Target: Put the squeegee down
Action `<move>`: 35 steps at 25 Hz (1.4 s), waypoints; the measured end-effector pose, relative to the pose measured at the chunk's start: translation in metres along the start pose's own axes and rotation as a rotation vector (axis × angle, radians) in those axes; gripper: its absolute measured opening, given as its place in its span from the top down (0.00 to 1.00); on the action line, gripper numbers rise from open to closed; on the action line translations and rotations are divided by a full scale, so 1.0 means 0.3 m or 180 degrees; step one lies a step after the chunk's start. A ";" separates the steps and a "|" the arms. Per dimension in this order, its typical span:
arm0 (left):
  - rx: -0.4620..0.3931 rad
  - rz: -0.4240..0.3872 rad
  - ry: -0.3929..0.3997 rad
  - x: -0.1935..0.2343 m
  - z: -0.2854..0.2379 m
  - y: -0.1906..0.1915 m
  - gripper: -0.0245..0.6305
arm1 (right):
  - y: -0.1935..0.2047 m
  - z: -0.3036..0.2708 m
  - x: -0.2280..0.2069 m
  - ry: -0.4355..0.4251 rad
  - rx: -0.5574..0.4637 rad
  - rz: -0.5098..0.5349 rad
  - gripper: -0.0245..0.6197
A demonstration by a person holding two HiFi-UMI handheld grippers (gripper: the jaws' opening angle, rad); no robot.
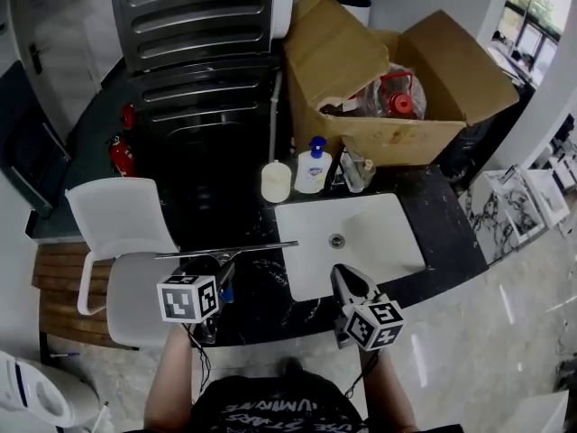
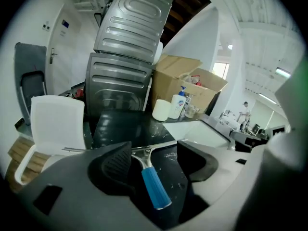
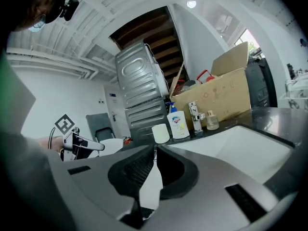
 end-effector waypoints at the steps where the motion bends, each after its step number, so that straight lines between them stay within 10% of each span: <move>1: -0.0070 -0.0026 0.0075 0.000 0.011 -0.008 0.48 | 0.005 0.023 0.016 0.0062 -0.0044 -0.0017 0.88; 14: -0.0151 -0.0658 0.0801 -0.025 0.160 0.104 0.58 | 0.154 0.286 0.239 0.0776 -0.0292 -0.0180 0.88; 22: -0.0189 -0.0697 0.0895 0.038 0.297 0.227 0.90 | 0.289 0.404 0.417 0.0983 -0.0335 -0.0224 0.88; 35: -0.0249 -0.0896 0.1227 0.223 0.589 0.393 0.93 | 0.482 0.539 0.783 0.1199 -0.0443 -0.0216 0.88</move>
Point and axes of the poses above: the fingertips, and each gripper's own axes: z backward along the fingers, x to its left, y out of its underside, the point moved 5 cm from there along z, backward along the fingers, and after that the axes turned 3 degrees about -z, right-handed, at the moved point
